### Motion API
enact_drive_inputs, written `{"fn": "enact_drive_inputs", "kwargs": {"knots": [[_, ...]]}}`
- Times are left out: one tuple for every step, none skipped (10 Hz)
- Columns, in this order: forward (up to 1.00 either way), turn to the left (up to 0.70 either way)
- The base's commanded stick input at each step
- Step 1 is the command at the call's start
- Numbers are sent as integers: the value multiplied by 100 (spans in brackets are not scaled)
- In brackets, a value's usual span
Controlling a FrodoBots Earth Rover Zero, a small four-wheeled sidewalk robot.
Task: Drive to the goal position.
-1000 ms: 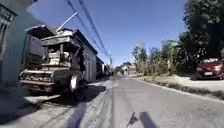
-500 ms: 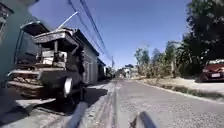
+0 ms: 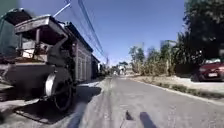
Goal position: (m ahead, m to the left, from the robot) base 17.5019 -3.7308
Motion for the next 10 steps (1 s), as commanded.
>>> {"fn": "enact_drive_inputs", "kwargs": {"knots": [[70,0],[70,0],[70,0],[70,0],[70,0],[70,0],[70,0],[70,0],[70,0],[70,0]]}}
